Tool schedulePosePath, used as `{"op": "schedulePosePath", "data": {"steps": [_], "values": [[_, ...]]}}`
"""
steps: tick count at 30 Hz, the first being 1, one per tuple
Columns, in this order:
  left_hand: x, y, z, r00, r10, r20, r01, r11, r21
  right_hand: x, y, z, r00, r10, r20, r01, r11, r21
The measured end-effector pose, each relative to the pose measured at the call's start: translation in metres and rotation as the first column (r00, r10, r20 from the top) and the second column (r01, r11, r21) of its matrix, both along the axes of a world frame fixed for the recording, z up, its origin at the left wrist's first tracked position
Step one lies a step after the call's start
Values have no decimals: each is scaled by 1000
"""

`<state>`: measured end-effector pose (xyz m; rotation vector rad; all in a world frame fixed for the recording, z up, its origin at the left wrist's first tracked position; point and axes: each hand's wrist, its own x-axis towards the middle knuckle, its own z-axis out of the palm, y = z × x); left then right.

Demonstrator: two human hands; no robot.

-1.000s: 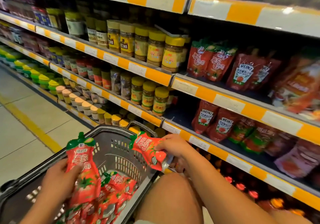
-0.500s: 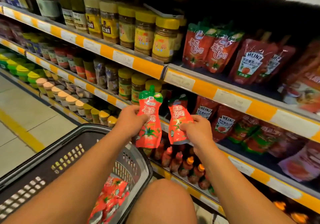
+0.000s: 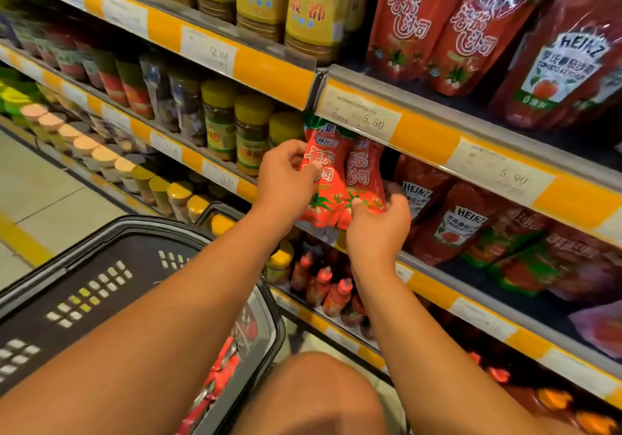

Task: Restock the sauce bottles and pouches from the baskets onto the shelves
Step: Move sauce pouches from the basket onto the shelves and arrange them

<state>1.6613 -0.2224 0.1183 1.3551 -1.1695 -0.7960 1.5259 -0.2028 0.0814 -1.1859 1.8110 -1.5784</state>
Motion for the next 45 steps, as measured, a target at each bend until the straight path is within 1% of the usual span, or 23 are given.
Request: {"op": "schedulePosePath", "data": {"steps": [3,6,8,12,15,18,21,23,24,25,27,30,31,32,35,40,45], "values": [[-5,-5,-2,999,-7,-34,5,998,-67,2,-5,-2,998,-7,55,11,997,-78],[-8,-14,-6,1000,-10,-28,7,993,-118,4,-11,-7,998,-4,59,10,995,-100],[-10,-17,-10,999,-13,-33,9,990,-141,4,-13,-13,999,-9,31,12,997,-76],[-12,-18,-24,999,-34,25,37,988,-153,-1,-9,-19,998,2,-59,-2,1000,0],[-9,-16,-29,992,-89,89,99,988,-121,-6,-2,-17,987,-9,-158,17,999,48],[-2,-8,-34,958,-152,244,176,981,-80,-16,5,-14,949,-18,-314,36,998,51],[3,-4,-37,908,-82,410,131,987,-93,-26,13,-9,873,44,-485,-21,998,52],[3,-5,-37,867,15,498,46,993,-109,-32,15,-5,770,54,-636,9,995,95],[3,-5,-35,844,54,533,11,993,-117,-35,15,-3,737,56,-674,29,993,114],[3,-5,-35,826,78,559,-9,992,-126,-37,14,0,736,60,-674,42,990,135],[1,-6,-36,818,83,569,0,989,-145,-37,12,2,810,63,-583,61,980,191],[-2,-10,-40,851,69,521,12,989,-150,-24,6,2,950,59,-308,29,961,274],[-4,-11,-41,857,75,510,4,988,-152,-18,5,3,973,55,-226,14,956,294],[-5,-13,-42,861,81,502,-1,987,-158,-12,3,4,980,56,-191,6,950,312],[-7,-17,-45,867,79,491,0,987,-158,1,-3,6,973,82,-216,1,934,357],[-14,-22,-46,864,41,502,41,988,-151,4,-7,8,946,97,-311,19,936,351],[-23,-27,-47,857,33,514,4,997,-72,5,6,3,907,118,-404,-12,967,255]]}}
